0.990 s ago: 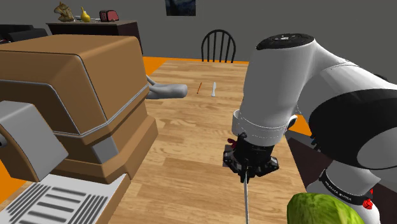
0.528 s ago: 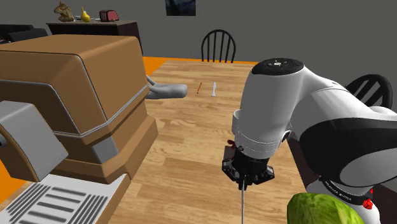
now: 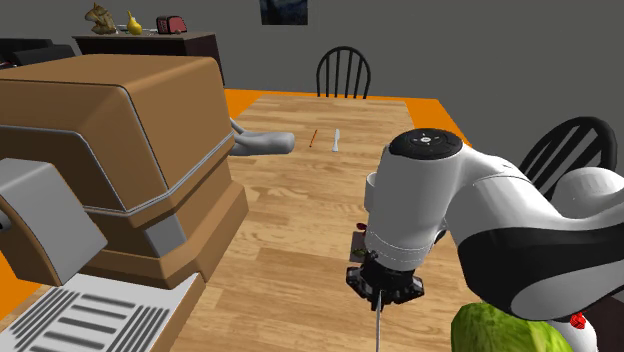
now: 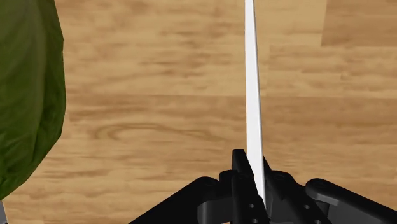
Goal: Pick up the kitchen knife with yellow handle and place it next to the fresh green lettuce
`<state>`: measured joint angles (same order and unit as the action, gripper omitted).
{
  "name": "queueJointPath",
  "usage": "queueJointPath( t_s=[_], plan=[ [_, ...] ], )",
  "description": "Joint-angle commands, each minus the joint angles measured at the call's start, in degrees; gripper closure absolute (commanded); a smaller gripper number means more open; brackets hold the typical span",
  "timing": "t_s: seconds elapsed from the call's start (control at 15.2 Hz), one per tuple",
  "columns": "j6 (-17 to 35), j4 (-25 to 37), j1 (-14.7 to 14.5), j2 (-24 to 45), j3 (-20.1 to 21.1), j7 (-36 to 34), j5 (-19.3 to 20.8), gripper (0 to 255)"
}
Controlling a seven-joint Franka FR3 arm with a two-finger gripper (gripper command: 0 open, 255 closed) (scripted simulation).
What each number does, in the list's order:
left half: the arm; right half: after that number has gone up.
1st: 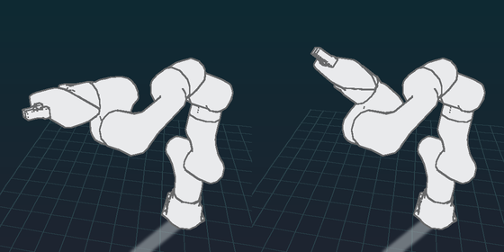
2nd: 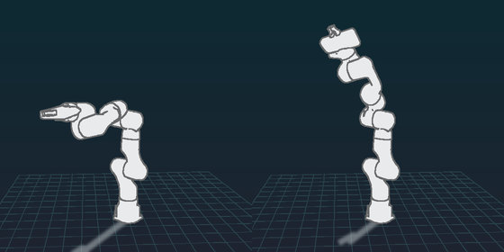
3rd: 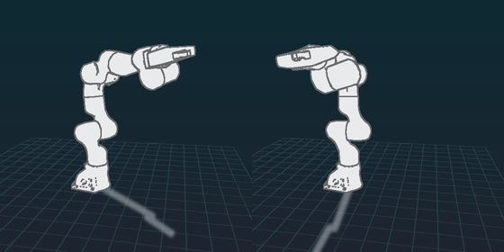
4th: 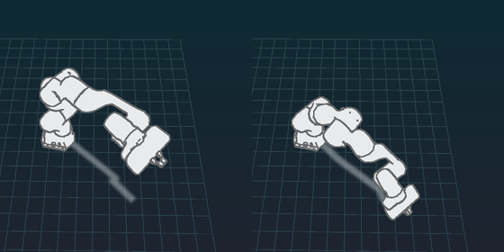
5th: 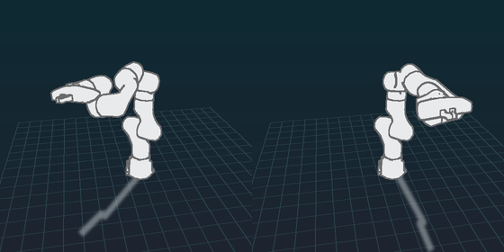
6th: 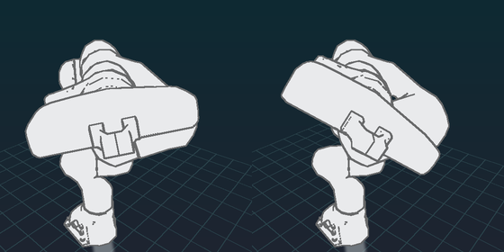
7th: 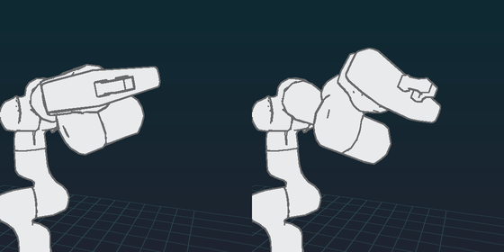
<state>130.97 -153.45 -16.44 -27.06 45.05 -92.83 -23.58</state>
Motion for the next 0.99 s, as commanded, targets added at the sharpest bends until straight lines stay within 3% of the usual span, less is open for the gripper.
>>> queueJointPath(
  t_s=[0.0, 0.2, 0.66, 0.73, 0.92],
  plan=[
    [2.01, -0.69, 0.6, 1.66, 0.97, -0.31, 0.22, 255],
    [5.17, -1.57, 1.47, 4.01, 2.45, -0.88, 0.63, 255],
    [5.18, -1.57, 1.45, 4.02, 2.43, -0.89, 0.64, 255],
    [5.2, -1.58, 1.45, 4.03, 2.45, -0.9, 0.64, 0],
    [5.18, -1.61, 1.41, 3.99, 2.44, -0.9, 0.6, 0]
  ],
)
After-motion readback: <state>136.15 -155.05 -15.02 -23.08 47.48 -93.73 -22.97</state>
